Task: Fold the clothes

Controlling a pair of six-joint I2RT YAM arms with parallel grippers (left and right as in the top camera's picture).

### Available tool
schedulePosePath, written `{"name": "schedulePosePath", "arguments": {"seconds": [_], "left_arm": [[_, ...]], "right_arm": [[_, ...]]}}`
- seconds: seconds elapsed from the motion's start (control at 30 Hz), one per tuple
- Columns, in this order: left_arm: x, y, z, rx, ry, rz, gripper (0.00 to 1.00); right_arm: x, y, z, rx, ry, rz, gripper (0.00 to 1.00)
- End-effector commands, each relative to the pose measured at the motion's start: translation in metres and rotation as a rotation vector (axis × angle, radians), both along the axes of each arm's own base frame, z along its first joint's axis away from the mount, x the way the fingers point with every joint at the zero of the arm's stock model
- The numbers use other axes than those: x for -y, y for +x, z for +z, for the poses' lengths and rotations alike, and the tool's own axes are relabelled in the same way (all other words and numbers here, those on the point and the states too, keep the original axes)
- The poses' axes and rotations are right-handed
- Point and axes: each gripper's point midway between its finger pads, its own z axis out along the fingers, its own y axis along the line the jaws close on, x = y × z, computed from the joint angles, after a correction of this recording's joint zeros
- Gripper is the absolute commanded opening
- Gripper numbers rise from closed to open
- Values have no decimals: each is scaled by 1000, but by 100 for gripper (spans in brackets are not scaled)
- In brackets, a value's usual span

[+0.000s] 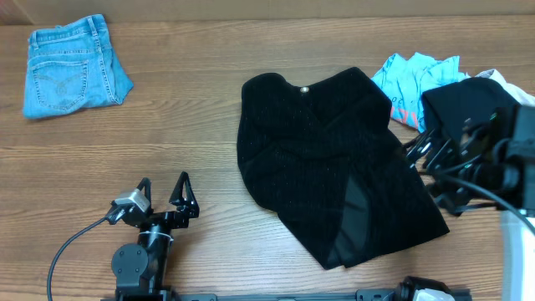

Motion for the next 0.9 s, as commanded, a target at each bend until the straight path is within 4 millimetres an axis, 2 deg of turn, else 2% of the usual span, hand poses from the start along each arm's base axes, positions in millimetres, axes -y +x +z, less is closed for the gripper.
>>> {"name": "schedulePosePath", "arguments": {"seconds": [0.0, 0.07, 0.2, 0.27, 0.4, 0.47, 0.63, 0.8, 0.87], "left_arm": [[17, -2, 4, 7, -91, -94, 100], [33, -5, 11, 34, -91, -191, 100], [54, -13, 34, 127, -72, -325, 100], [60, -18, 51, 195, -60, -361, 100], [55, -21, 76, 273, -87, -340, 100], [50, -18, 72, 255, -94, -306, 100], [51, -15, 50, 159, -116, -308, 100], [57, -21, 72, 241, -147, -351, 100], [55, -19, 68, 222, -153, -335, 100]], "right_arm": [[-24, -6, -46, -45, 142, 45, 100], [-37, -3, -67, -40, 238, 72, 100], [-51, 2, -90, -21, 342, 103, 97], [-51, 0, -102, -41, 346, 101, 97], [-51, 3, -112, -54, 349, 102, 98], [-51, 6, -113, -45, 346, 103, 98], [-51, 7, -112, -36, 344, 104, 100], [-50, 9, -112, -25, 342, 106, 100], [-50, 10, -111, -21, 341, 107, 100]]}}
